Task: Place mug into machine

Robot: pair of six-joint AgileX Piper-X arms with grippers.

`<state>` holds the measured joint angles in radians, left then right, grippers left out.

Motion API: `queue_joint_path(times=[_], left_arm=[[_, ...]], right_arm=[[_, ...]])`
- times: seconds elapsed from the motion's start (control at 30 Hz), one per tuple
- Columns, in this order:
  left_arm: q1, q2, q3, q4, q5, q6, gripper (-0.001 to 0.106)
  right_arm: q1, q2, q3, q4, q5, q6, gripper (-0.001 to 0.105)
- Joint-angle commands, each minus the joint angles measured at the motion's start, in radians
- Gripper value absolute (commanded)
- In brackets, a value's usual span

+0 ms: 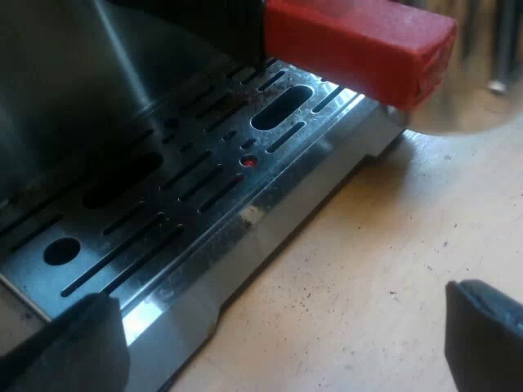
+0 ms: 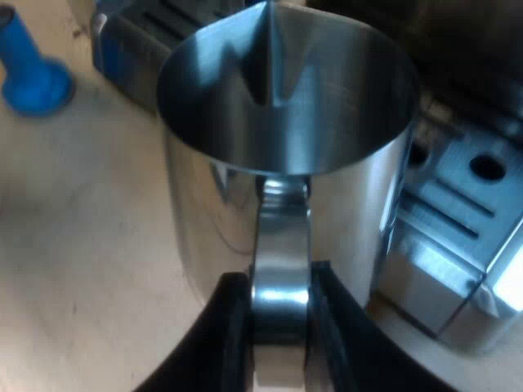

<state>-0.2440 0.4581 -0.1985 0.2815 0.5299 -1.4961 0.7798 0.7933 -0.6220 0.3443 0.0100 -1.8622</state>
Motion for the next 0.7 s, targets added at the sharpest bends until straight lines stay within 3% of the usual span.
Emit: queue_joint_path(times=[0.03, 0.23, 0.4, 0.7], left_arm=[[0.0, 0.0, -0.002, -0.018, 0.005, 0.013, 0.08], [-0.006, 0.0, -0.002, -0.018, 0.011, 0.016, 0.08], [-0.006, 0.0, -0.002, -0.018, 0.052, 0.016, 0.08], [-0.006, 0.0, -0.002, -0.018, 0.051, 0.016, 0.08]], right_arm=[[0.008, 0.053, -0.011, -0.133, 0.023, 0.045, 0.0], [0.013, 0.148, -0.011, -0.214, 0.04, 0.079, 0.0], [0.014, 0.231, -0.011, -0.323, 0.042, 0.079, 0.0], [0.014, 0.384, -0.013, -0.492, 0.064, 0.086, 0.0]])
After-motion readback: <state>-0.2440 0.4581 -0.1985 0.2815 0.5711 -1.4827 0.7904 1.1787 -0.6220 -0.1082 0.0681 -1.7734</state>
